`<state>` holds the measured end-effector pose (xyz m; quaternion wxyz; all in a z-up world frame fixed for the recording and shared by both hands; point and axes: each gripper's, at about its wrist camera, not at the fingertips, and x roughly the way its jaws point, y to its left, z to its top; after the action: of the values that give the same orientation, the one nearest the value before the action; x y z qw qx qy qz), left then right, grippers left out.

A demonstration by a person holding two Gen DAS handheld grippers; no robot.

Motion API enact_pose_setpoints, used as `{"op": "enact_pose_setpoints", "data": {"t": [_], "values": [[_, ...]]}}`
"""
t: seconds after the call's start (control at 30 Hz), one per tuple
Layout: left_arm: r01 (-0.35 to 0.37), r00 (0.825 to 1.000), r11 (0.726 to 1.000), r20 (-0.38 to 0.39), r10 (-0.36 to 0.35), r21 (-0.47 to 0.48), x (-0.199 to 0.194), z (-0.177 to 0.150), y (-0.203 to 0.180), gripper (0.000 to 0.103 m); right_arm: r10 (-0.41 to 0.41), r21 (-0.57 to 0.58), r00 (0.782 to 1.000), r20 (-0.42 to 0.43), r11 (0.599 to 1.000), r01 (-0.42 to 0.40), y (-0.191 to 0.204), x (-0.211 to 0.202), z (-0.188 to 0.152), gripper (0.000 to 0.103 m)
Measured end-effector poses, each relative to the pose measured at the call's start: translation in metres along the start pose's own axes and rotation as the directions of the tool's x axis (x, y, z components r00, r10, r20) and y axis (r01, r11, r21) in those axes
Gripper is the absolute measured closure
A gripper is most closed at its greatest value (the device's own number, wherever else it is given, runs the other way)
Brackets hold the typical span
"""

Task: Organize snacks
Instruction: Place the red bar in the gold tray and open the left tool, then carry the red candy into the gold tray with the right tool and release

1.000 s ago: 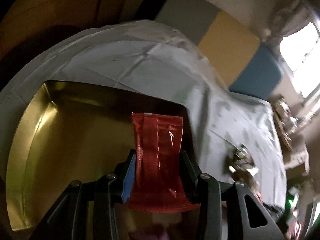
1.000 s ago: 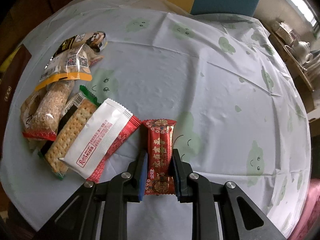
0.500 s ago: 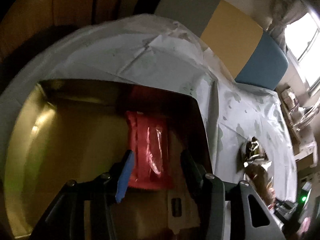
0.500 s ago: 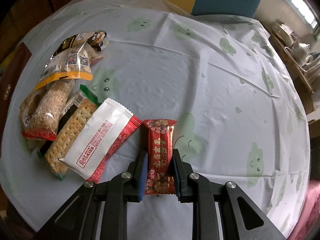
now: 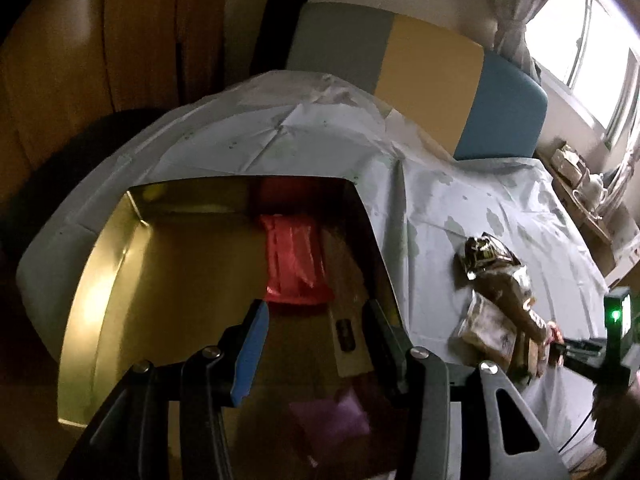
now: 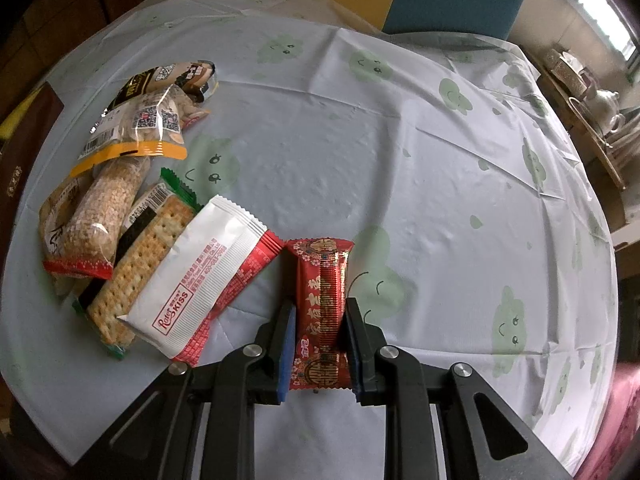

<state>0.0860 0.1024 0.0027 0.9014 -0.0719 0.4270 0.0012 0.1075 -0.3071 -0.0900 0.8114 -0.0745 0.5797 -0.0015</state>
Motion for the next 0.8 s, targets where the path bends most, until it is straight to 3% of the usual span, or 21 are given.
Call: {"op": "enact_pose_setpoints", "data": {"t": [0.53, 0.8], "values": [[-0.014, 1.0, 1.0, -0.002, 0.014, 0.007, -0.018, -0.027, 0.007, 0.054, -0.006, -0.01, 1.0, 0.014, 1.0, 0.006, -0.002, -0.002, 0.001, 0.081], [-0.026, 1.0, 0.999, 0.011, 0.026, -0.03, -0.023, -0.029, 0.026, 0.054, 0.029, 0.112, 0.991, 0.128, 0.993, -0.044, -0.025, -0.033, 0.008, 0.081]]}}
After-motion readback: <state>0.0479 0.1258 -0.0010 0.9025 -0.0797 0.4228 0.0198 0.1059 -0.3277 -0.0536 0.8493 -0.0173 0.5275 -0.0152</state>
